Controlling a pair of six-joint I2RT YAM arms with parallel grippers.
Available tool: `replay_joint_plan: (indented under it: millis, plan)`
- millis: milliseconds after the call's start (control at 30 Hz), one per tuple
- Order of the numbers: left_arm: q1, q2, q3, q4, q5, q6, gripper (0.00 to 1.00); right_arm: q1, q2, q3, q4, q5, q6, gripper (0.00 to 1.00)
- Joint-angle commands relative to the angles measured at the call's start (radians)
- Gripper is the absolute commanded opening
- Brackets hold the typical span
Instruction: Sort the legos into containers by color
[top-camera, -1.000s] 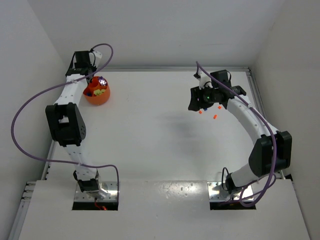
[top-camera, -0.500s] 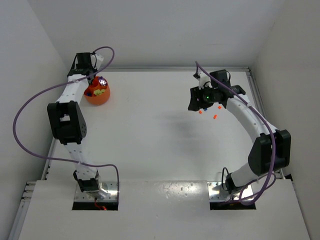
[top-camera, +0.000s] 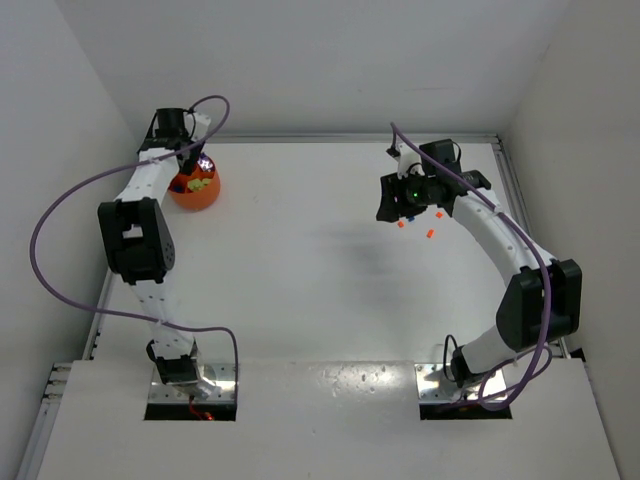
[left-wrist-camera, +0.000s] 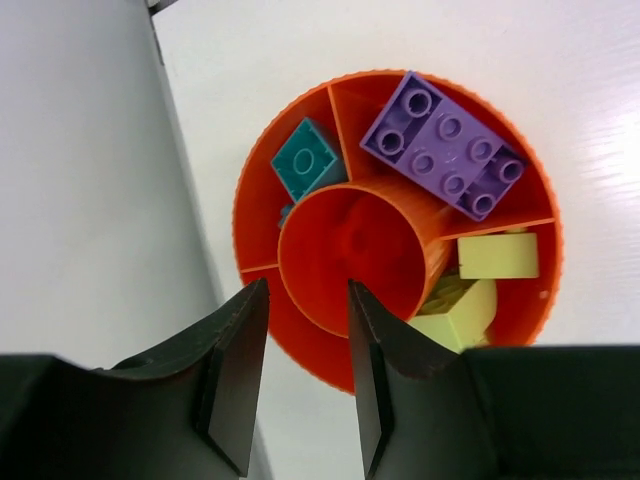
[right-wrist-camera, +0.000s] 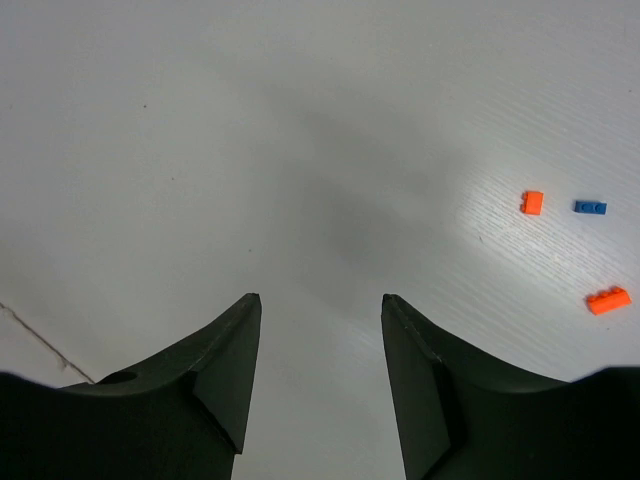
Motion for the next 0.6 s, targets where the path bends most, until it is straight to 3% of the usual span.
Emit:
replay_joint_plan:
  millis: [0,233,367,500,567]
  plan:
    - [0.043,-0.086,0.037,0.032,0.099,-0.089,0.43,-0.004,-0.002,0.033,0.016,0.023,-0.015,0.52]
    - [0.074,-0.25,0.02,0.081,0.38,-0.196,0.43,-0.004,-0.013,0.004,0.034,0.078,-0.015,0.52]
    - [0.074,-0.366,-0.023,0.09,0.524,-0.24,0.44,-0.015,-0.004,-0.041,0.054,0.182,-0.015,0.46]
    - [0.008,-0.497,-0.146,0.044,0.624,-0.218,0.62,-0.026,0.074,-0.062,0.057,0.255,-0.053,0.39]
    - [-0.045,-0.581,-0.2,0.03,0.635,-0.207,0.65,-0.036,0.124,-0.062,0.062,0.296,-0.066,0.36]
